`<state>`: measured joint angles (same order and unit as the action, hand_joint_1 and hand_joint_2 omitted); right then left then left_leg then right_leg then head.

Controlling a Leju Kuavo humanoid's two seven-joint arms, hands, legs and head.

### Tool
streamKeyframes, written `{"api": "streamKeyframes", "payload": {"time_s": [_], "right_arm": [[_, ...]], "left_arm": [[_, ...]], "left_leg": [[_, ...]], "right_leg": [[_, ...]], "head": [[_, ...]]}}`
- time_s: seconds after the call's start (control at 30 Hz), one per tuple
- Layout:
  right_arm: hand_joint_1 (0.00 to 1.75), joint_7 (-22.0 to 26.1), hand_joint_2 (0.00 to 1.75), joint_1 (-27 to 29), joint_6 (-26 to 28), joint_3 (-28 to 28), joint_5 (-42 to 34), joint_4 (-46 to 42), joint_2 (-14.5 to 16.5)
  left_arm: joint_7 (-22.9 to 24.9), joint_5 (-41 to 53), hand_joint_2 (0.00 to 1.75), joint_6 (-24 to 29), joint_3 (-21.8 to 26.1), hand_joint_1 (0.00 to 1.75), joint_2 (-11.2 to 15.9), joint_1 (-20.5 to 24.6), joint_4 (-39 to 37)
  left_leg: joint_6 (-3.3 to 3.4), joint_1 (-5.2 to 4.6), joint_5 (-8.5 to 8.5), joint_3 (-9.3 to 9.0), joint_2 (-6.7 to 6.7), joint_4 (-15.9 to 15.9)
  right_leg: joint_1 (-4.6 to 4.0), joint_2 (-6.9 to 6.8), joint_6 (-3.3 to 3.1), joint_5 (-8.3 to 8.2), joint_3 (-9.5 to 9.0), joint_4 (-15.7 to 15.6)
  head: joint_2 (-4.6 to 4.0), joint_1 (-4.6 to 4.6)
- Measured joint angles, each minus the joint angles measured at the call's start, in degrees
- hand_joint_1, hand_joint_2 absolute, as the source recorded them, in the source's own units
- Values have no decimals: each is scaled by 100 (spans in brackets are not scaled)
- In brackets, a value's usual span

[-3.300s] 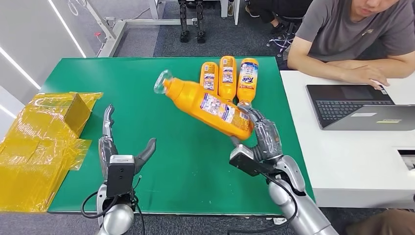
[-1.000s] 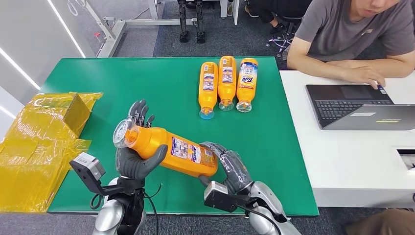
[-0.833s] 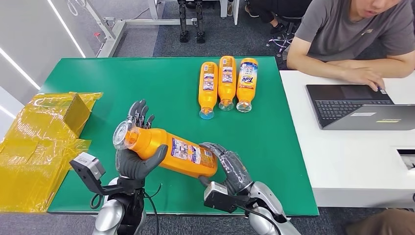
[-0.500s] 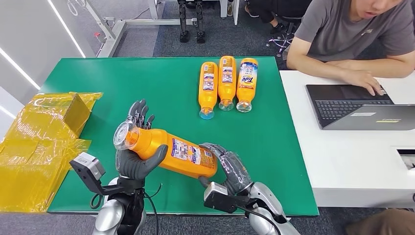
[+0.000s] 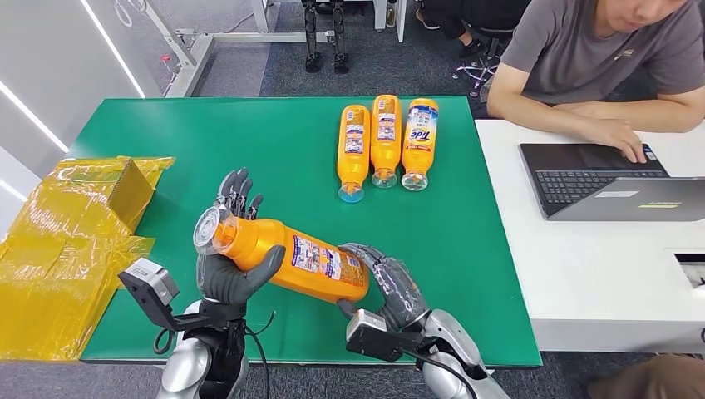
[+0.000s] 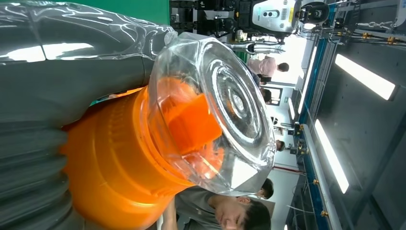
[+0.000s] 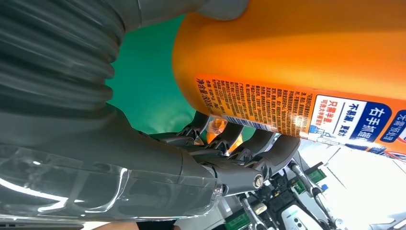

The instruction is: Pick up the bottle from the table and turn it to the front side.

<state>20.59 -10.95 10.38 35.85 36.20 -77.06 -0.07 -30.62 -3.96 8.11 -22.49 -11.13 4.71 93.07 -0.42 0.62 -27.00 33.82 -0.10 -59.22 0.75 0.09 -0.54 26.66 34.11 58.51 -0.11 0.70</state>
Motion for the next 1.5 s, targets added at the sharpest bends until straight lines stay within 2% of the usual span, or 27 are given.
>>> {"api": "streamKeyframes", "payload": {"time_s": [1.5], "right_arm": [[175,-2,175,2,1,1,0,35,-2]], "left_arm": [[0,-1,175,-2,0,0,0,17,-22]], "left_leg": [[0,0,0,0,0,0]], "right_leg": [[0,0,0,0,0,0]], "head": [[0,0]]}}
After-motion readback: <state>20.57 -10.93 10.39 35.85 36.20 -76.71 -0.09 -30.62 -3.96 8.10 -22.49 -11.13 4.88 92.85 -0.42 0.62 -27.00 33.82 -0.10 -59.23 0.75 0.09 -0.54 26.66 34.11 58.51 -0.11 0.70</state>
